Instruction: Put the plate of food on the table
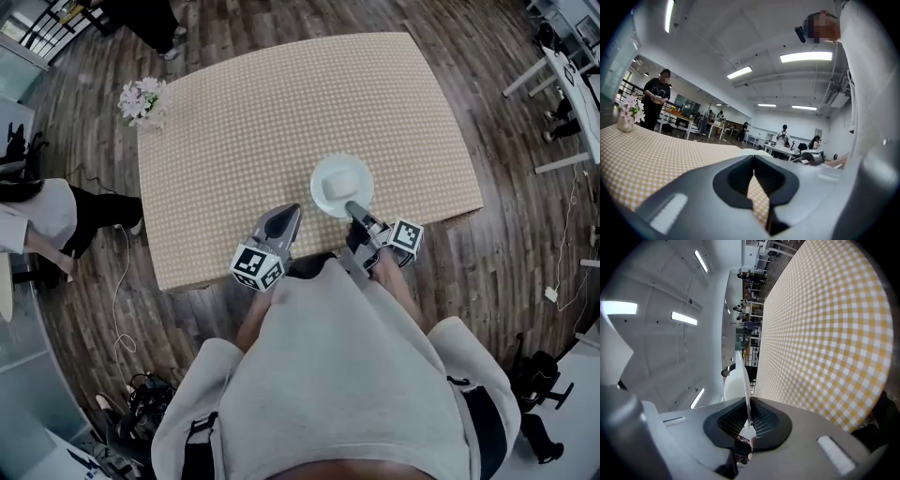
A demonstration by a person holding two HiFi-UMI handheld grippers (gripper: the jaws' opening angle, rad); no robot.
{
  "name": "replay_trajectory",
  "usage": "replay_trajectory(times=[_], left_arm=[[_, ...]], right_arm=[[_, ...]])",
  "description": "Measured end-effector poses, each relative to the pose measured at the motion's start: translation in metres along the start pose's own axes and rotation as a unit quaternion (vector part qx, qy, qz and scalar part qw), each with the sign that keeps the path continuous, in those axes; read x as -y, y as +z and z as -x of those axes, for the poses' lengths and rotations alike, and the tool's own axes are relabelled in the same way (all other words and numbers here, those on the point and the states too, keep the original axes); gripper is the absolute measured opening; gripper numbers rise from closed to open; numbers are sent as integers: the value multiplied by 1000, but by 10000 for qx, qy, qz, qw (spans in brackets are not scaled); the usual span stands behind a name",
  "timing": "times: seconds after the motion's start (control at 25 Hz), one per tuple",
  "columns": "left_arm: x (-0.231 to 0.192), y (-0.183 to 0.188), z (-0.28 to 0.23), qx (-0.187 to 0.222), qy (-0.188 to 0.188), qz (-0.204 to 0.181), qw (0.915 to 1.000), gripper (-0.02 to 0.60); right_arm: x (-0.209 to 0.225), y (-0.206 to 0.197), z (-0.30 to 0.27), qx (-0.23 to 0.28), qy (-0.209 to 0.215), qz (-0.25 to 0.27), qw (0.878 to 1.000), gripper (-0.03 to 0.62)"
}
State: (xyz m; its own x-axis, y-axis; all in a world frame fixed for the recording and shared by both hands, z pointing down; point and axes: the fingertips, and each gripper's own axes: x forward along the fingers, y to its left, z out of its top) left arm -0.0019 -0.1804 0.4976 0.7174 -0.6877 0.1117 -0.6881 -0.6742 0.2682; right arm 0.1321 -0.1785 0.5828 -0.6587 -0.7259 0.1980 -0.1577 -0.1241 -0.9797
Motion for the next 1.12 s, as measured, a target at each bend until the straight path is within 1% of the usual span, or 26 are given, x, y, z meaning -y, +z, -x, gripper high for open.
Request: replay_trajectory(times=[0.12, 0.36, 0.64, 0.88, 1.12], left_arm=[[-5, -3, -6, -10, 197, 53, 9998, 8], [-16, -8, -10, -104, 353, 108, 9993, 8], [-35, -16, -10, -280, 357, 205, 9988, 8], [-57, -40, -3, -488, 315, 506, 9970, 8], [-67, -55, -10, -662, 269, 571, 9958, 9]], right_arm=[[3, 10, -8, -155, -3, -17, 9999, 17], [17, 12, -15, -239, -104, -240, 9994, 17], [32, 3, -23, -219, -278, -455, 9983, 17], [57, -12, -36, -165, -552, -644, 9963, 17], [77, -19, -35, -189, -697, -752, 9945, 17]])
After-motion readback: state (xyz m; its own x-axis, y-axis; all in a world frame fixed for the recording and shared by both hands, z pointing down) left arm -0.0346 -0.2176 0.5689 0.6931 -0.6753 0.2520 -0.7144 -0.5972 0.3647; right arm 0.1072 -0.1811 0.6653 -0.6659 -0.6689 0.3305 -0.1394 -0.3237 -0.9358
